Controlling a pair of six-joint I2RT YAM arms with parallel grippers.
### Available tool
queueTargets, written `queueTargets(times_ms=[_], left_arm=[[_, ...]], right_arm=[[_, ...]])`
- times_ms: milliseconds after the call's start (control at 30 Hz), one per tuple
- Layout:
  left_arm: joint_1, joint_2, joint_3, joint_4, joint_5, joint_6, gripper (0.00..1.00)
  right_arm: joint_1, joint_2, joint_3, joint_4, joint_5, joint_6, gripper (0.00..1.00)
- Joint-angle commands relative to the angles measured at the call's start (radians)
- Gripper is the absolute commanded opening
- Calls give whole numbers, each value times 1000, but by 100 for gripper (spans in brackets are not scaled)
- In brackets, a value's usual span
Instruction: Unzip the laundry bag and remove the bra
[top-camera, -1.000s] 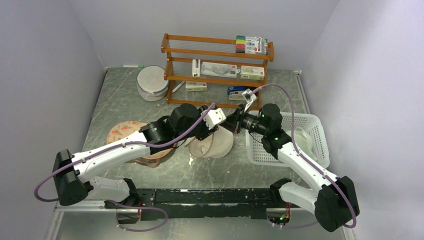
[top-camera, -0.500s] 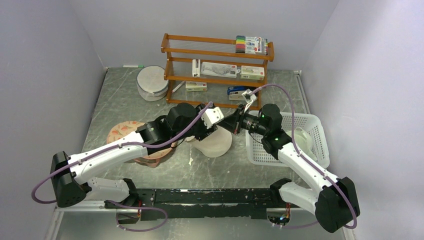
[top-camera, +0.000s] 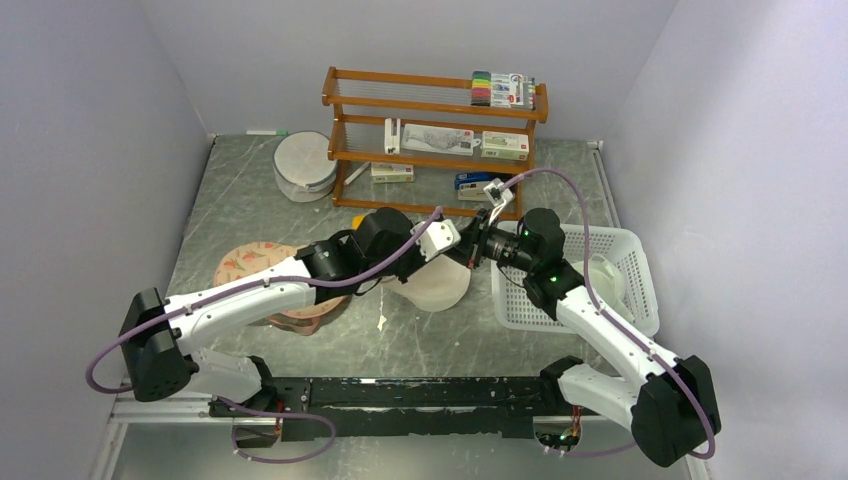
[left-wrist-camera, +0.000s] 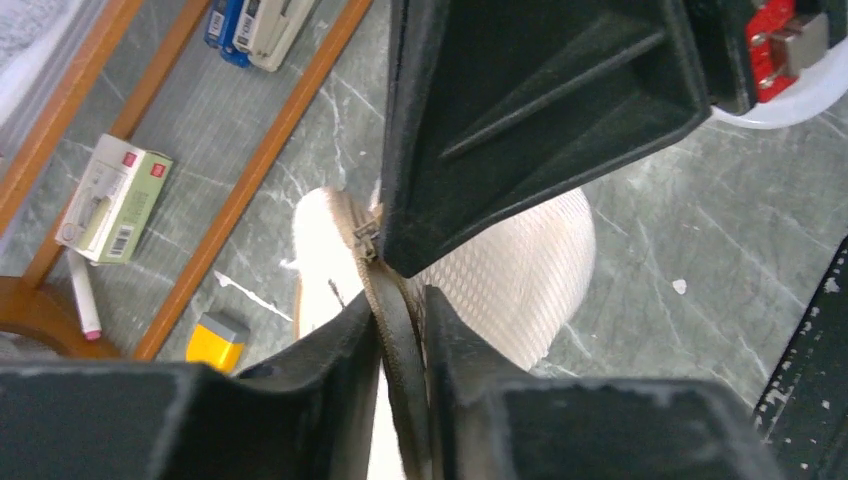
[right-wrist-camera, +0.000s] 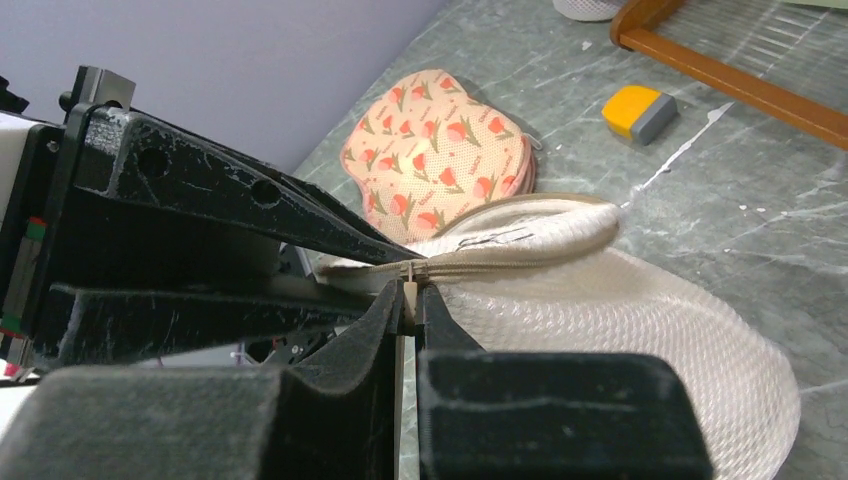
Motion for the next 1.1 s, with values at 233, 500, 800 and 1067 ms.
queueTargets(times_ms=[233,500,800,1067], left_arm=[[3,-89,-48,99,-176,48,7],[10,-169,-103,141,-227,122,7],[28,-111,-47,31,-72,145,32],[38,-125,-15,-9,168,114,74]], right_arm=[[-32,10,0,46,-47,12,0],[-285,47,-167,284,-198,180,0],[-288,-3,-102,137,-188,8,0],[-227,-49,-56,90,-172,-39,0]])
